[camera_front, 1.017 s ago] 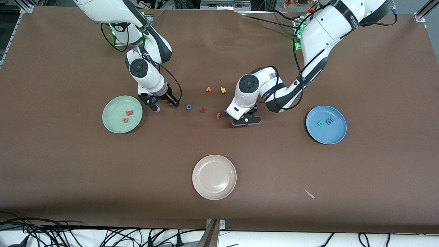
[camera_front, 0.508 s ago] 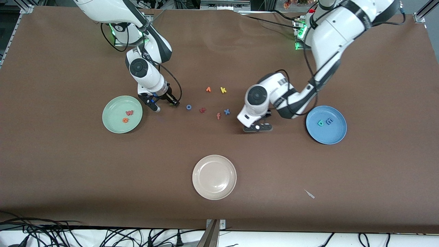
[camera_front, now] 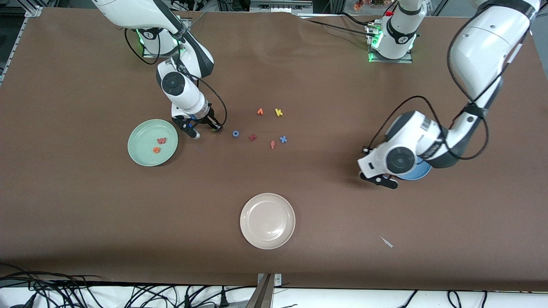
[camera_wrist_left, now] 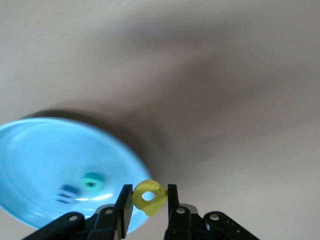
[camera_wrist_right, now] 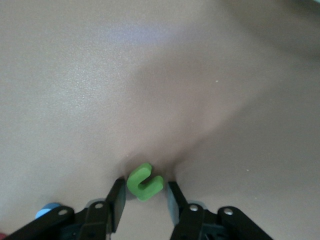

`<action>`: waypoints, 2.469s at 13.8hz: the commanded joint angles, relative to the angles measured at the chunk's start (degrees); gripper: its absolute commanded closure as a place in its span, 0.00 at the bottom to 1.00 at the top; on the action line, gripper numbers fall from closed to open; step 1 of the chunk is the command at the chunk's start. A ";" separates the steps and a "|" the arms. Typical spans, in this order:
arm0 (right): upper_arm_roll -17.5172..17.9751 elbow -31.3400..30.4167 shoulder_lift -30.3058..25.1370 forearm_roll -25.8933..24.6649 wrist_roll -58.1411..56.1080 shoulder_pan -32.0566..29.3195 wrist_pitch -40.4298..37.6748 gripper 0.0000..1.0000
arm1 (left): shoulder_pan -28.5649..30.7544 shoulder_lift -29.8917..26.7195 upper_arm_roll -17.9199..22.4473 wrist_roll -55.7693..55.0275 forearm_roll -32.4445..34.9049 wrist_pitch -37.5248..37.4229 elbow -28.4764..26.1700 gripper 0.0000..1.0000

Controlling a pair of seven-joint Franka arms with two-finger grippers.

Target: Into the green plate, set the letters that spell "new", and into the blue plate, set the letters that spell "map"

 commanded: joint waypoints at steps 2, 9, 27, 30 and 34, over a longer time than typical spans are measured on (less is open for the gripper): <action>-0.83 -1.56 0.32 -1.73 0.11 0.17 1.90 0.69 | 5.17 -0.13 2.75 18.08 0.52 -1.22 0.07 0.74; -1.88 -1.48 -1.08 -2.35 -0.77 0.08 1.37 0.74 | 7.02 -0.83 4.96 25.41 -0.09 -13.85 9.45 0.00; -20.96 13.78 -12.42 -7.36 -35.48 -0.98 -33.21 0.00 | -11.14 -29.30 39.48 17.52 -27.68 -5.09 1.57 0.00; -20.26 26.52 -12.51 -6.22 -38.10 -0.98 -48.60 0.00 | -15.20 -37.38 39.59 16.01 -27.69 -4.91 -0.11 0.00; -20.17 37.78 -13.48 -2.53 -52.33 -0.98 -58.63 0.00 | -15.65 -40.56 38.98 16.10 -30.66 -9.37 0.77 0.00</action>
